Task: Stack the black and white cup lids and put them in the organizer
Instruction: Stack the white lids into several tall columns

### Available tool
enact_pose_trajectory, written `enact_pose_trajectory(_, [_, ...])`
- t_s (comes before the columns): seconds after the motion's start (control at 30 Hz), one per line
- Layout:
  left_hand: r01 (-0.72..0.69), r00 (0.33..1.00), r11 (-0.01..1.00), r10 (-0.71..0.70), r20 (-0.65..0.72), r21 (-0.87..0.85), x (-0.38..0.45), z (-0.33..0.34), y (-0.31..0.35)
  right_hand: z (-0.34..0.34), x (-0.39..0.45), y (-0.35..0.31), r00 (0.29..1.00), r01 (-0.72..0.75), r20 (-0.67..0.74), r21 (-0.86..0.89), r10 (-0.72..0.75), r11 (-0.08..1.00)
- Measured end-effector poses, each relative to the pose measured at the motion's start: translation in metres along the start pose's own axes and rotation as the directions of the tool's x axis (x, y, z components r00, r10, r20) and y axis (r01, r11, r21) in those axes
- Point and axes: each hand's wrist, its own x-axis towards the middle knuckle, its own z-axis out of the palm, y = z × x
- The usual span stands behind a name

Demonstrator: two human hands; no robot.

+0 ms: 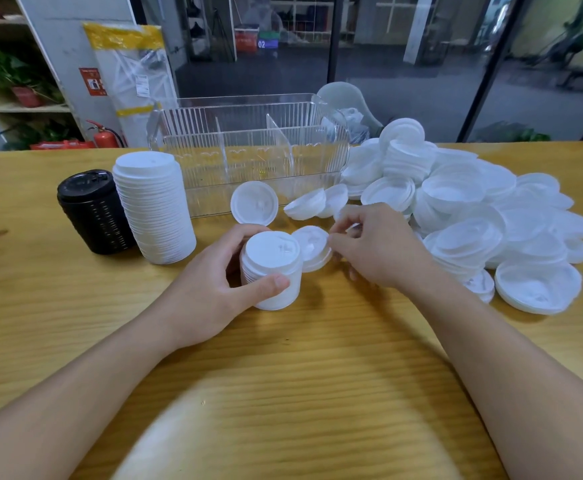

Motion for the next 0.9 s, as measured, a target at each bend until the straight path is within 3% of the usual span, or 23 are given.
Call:
enact_pose_trajectory(0.07, [0.006, 1.0, 1.0, -0.006, -0.005, -0.003, 0.0, -0.001, 0.0, 0.0, 0.001, 0.002, 0.997, 0.017, -0.078, -0.154, -0.03, 0.988])
enact_pose_trajectory(0.13, [0.01, 1.0, 1.0, -0.01, -0.015, -0.002, 0.0, -0.001, 0.0, 0.0, 0.003, 0.005, 0.989, 0.053, -0.123, -0.176, -0.076, 0.983])
enact_pose_trajectory(0.33, [0.013, 0.999, 1.0, -0.013, -0.038, -0.004, 0.001, -0.002, -0.003, 0.009, 0.003, 0.01, 0.953, 0.273, 0.167, -0.119, -0.252, 0.955])
enact_pose_trajectory(0.5, [0.02, 0.999, 1.0, -0.02, -0.028, 0.004, 0.0, -0.003, -0.003, 0.013, 0.005, 0.013, 0.953, 0.276, 0.169, -0.14, -0.251, 0.951])
enact_pose_trajectory(0.57, [0.029, 0.999, 1.0, -0.029, -0.03, -0.006, 0.0, -0.003, -0.002, 0.009, 0.007, 0.012, 0.964, 0.264, 0.065, -0.093, -0.259, 0.96])
enact_pose_trajectory(0.67, [0.029, 0.999, 0.999, -0.03, -0.039, -0.017, 0.0, -0.001, 0.0, 0.002, 0.003, 0.002, 0.962, 0.271, -0.061, 0.148, -0.265, 0.951])
enact_pose_trajectory(0.77, [0.031, 0.999, 0.999, -0.031, -0.037, -0.024, 0.0, 0.001, 0.001, 0.007, -0.009, -0.013, 0.941, 0.308, 0.019, 0.371, -0.339, 0.876])
enact_pose_trajectory(0.9, [0.029, 0.999, 0.998, -0.031, -0.044, -0.052, 0.001, 0.002, 0.003, 0.022, -0.015, -0.018, 0.907, 0.352, 0.097, 0.354, -0.409, 0.866])
